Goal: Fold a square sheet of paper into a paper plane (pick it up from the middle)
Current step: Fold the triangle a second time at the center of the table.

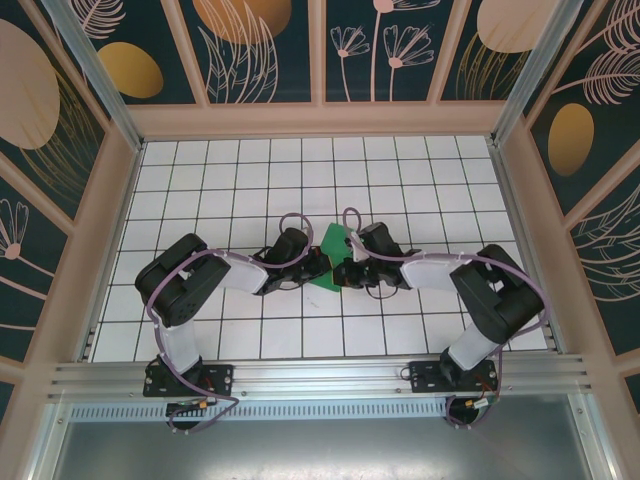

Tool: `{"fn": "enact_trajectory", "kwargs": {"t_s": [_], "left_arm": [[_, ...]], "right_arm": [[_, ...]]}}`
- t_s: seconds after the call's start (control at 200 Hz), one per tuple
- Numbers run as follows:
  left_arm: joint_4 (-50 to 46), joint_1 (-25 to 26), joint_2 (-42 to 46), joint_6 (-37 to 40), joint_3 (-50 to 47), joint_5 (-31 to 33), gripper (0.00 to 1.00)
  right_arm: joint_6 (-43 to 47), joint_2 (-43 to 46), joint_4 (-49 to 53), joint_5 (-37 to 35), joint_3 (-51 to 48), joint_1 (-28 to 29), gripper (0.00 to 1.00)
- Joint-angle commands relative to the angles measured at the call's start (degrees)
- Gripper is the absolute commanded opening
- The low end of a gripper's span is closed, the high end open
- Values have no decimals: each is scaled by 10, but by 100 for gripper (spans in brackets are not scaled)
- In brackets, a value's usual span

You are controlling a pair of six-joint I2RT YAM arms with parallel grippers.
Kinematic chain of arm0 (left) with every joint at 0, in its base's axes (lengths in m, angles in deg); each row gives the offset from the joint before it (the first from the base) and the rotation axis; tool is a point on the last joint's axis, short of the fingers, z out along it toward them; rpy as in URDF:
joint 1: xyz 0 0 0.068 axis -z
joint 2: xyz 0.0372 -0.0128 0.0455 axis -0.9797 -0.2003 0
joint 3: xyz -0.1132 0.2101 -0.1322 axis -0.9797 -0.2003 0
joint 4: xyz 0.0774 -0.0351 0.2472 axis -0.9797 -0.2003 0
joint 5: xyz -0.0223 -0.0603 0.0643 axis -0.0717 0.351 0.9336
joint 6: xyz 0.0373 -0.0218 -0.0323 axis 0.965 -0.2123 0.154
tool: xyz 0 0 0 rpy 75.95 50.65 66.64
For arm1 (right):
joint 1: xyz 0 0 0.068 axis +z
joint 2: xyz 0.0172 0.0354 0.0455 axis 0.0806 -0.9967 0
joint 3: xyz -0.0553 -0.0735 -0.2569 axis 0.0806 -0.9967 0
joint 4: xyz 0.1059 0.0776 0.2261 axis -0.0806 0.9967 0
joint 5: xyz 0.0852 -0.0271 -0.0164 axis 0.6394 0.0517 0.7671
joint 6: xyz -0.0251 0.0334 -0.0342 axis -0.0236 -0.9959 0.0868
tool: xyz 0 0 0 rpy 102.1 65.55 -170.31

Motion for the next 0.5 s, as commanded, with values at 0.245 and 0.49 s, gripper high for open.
{"fn": "enact_trajectory", "kwargs": {"t_s": [0.245,0.49], "left_arm": [[-38,4,-22,6,-12,11,6],[-39,4,-22,6,-13,12,5]], "right_arm": [[-9,14,4,20,-18,-2,10],[-8,-27,-9,19,-31,0,9]]}}
